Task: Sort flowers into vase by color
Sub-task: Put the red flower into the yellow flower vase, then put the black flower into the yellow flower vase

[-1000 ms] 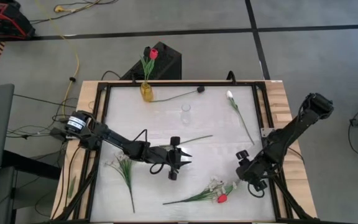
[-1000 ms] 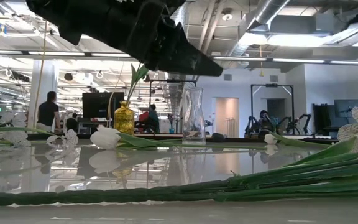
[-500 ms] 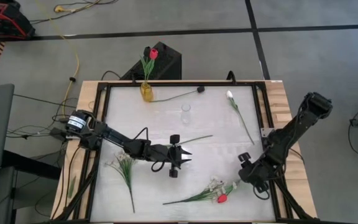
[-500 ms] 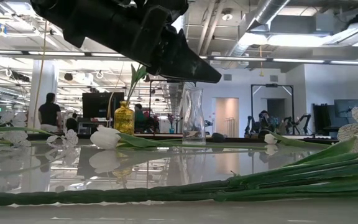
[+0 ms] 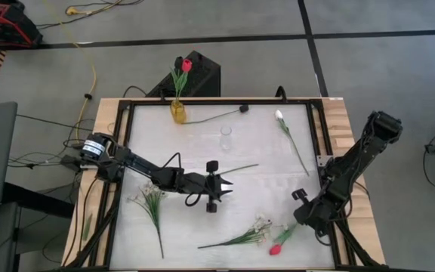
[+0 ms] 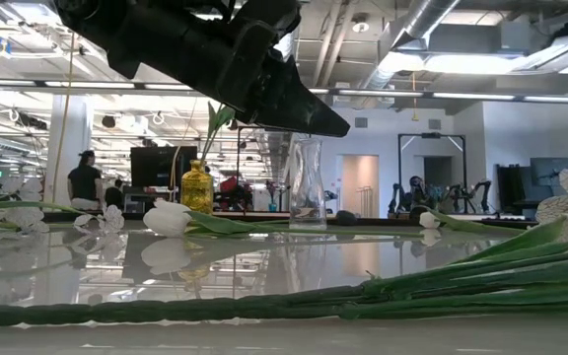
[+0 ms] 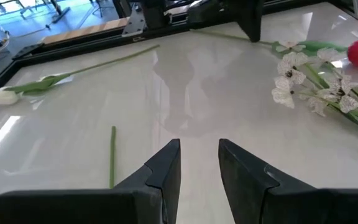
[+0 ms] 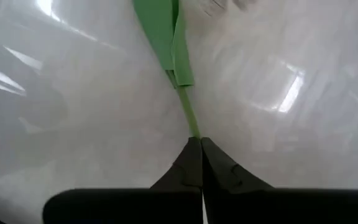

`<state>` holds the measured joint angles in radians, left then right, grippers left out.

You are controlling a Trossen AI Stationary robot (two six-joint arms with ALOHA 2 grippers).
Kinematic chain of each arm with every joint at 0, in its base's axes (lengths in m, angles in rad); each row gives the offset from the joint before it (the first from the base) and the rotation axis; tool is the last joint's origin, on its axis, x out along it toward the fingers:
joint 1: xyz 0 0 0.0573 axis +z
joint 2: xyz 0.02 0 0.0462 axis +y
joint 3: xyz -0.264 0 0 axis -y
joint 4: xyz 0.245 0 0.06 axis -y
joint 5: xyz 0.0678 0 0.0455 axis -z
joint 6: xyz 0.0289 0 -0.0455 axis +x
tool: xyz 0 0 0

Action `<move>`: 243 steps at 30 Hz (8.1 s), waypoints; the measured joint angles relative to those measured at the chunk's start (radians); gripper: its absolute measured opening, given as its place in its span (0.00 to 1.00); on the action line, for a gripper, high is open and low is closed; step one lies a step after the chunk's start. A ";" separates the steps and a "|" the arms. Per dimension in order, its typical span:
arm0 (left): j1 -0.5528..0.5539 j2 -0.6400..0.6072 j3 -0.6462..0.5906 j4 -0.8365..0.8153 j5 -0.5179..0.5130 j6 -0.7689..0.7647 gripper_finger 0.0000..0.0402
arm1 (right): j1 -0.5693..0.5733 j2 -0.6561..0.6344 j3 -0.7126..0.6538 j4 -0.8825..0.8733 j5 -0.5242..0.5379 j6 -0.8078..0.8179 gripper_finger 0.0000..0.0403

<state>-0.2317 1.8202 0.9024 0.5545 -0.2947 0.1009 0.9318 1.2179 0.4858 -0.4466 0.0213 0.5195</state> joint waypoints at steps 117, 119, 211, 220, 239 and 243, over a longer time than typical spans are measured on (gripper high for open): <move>0.021 -0.071 -0.130 0.647 0.045 0.138 0.01 | -0.707 0.157 0.102 1.141 0.095 -0.596 0.16; 0.021 -0.083 -0.130 0.643 0.032 0.141 0.00 | -0.707 0.157 0.102 1.140 0.096 -0.596 0.19; 0.953 -0.708 -0.240 -0.509 0.062 -0.063 0.35 | -0.787 0.112 0.101 0.955 0.108 -0.595 0.52; 0.951 -0.744 -0.144 -0.756 0.086 -0.061 0.51 | -0.789 0.083 0.102 0.939 0.108 -0.592 0.52; 0.900 -0.750 -0.040 -1.158 0.372 -0.184 0.52 | -0.789 -0.138 0.102 0.751 0.109 -0.572 0.52; 0.813 -0.749 -0.040 -1.231 0.376 -0.267 0.52 | -0.789 -0.153 0.102 0.712 0.109 -0.572 0.52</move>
<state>0.5809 1.0710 0.8623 -0.6765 0.0810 -0.1657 0.1432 1.0645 0.5877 0.2657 0.1307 -0.0525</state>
